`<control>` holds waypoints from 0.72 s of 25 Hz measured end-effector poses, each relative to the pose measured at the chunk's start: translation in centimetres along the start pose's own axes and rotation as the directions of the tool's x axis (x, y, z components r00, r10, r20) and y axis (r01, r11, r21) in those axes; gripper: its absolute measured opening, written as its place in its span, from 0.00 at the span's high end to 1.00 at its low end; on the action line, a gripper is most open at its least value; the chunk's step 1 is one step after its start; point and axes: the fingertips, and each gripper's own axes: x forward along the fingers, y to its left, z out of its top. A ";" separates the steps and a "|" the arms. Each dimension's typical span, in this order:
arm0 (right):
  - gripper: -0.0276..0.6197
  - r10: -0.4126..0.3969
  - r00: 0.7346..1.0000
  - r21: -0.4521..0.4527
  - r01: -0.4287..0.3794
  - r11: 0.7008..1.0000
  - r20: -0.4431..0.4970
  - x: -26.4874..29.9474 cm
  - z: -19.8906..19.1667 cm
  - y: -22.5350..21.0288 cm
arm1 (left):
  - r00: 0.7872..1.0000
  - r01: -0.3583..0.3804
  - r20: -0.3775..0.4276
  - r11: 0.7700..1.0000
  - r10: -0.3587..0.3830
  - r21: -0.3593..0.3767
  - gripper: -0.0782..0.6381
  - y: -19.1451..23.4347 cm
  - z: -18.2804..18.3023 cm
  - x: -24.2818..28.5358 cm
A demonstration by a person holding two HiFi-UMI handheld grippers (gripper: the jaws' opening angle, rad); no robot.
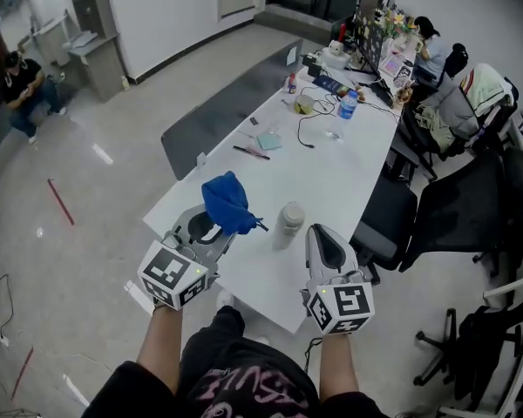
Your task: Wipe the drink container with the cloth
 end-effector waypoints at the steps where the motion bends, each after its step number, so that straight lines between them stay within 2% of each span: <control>1: 0.93 0.000 1.000 -0.002 0.000 1.000 0.002 -0.3 0.1 0.0 | 1.000 -0.001 0.000 1.000 0.001 0.005 0.75 -0.3 0.1 -0.2; 18: 0.96 0.007 1.000 -0.008 -0.007 1.000 0.017 -4.7 0.2 0.8 | 0.998 -0.060 0.016 0.998 0.060 0.026 0.75 -4.0 0.6 -3.7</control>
